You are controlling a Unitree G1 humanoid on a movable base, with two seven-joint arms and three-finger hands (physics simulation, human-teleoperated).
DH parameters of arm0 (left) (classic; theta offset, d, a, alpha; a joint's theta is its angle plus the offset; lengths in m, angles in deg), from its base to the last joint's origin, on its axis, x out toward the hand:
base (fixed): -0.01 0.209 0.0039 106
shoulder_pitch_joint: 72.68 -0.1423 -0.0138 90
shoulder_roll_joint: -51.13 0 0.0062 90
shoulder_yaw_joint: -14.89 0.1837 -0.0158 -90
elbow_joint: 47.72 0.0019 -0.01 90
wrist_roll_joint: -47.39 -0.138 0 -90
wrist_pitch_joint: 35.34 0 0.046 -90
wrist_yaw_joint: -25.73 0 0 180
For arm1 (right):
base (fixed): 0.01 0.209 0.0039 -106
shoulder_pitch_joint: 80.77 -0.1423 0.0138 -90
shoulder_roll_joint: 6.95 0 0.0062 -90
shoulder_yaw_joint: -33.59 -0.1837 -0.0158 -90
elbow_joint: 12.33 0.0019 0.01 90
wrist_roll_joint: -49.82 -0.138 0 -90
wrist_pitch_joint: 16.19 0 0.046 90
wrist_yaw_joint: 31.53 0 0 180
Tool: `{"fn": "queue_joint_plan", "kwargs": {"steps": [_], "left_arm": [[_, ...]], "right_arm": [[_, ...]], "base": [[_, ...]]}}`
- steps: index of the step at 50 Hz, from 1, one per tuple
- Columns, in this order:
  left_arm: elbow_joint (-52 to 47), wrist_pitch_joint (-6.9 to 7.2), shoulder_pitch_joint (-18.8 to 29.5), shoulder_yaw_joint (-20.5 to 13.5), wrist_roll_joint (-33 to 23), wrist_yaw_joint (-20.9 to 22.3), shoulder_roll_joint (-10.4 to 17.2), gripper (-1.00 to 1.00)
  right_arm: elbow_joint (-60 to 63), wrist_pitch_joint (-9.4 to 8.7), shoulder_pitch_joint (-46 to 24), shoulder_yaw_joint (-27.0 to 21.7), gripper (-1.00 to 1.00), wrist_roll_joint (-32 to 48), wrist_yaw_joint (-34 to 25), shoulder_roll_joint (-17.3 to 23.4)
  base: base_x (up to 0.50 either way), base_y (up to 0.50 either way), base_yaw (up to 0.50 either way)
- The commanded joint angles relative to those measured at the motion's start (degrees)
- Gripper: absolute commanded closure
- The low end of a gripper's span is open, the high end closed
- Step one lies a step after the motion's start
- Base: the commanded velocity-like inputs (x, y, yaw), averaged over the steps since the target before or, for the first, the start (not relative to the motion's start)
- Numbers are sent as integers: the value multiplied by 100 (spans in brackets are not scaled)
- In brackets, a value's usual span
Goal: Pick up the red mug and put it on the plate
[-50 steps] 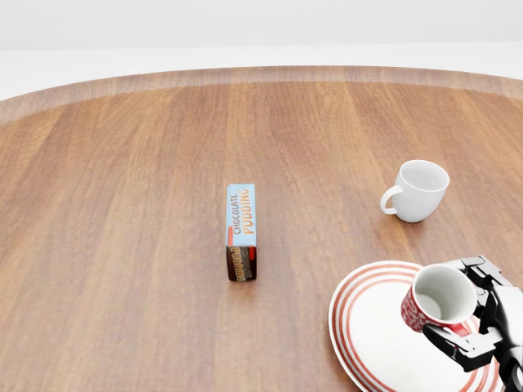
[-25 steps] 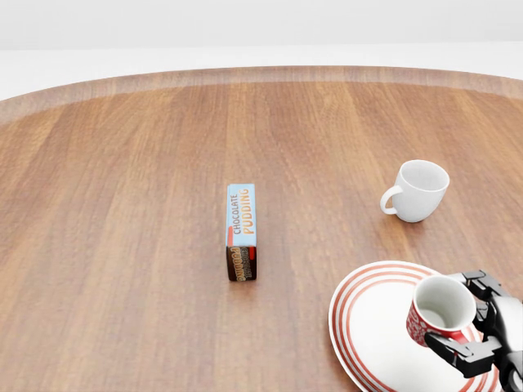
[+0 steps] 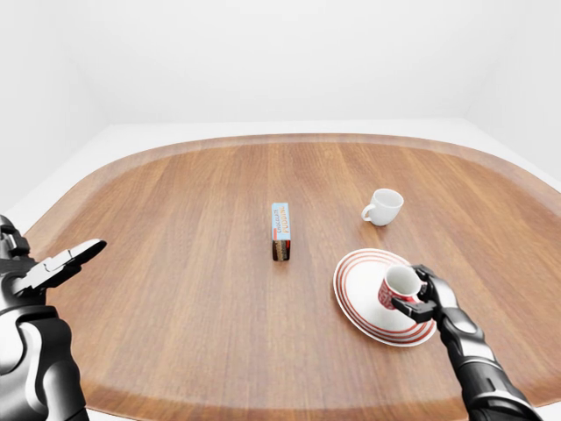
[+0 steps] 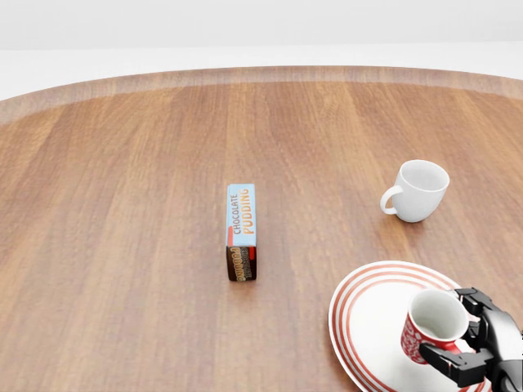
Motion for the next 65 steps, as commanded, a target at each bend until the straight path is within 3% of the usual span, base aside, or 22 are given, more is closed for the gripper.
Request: {"fn": "queue_joint_plan", "kwargs": {"steps": [1,34,41,52,56,60,61,62,63,65], "left_arm": [[29,0,-1,5,0,9,-3,-100],[5,0,5,22,-8,-16,-4,-100],[51,0,12,25,-17,0,-5,-100],[97,0,24,40,-21,4,5,-100],[91,0,22,37,-15,-4,11,-100],[108,0,24,44,-22,3,8,-100],[106,0,21,41,-17,2,9,-100],[100,0,21,40,-16,-1,10,-100],[87,0,18,40,-14,-4,10,-100],[99,0,20,42,-18,-2,8,-100]], "right_arm": [[-341,0,-111,51,100,-174,-53,12],[-520,0,-160,122,99,-148,-83,23],[-424,0,-139,127,65,-149,-84,23],[-381,0,-110,120,39,-137,-126,12],[-334,0,-88,122,-10,-123,-139,6],[-291,0,-67,115,-26,-116,-132,4],[-299,0,-71,115,-53,-108,-129,4],[-301,0,-73,116,-66,-104,-130,3],[-357,0,-93,114,-100,-98,-132,3],[-392,0,-103,115,-100,-101,-170,7]], "base": [[0,0,0],[0,0,0],[0,0,0],[0,0,0],[0,0,0],[0,0,0],[0,0,0],[0,0,0],[0,0,0],[0,0,0]]}}
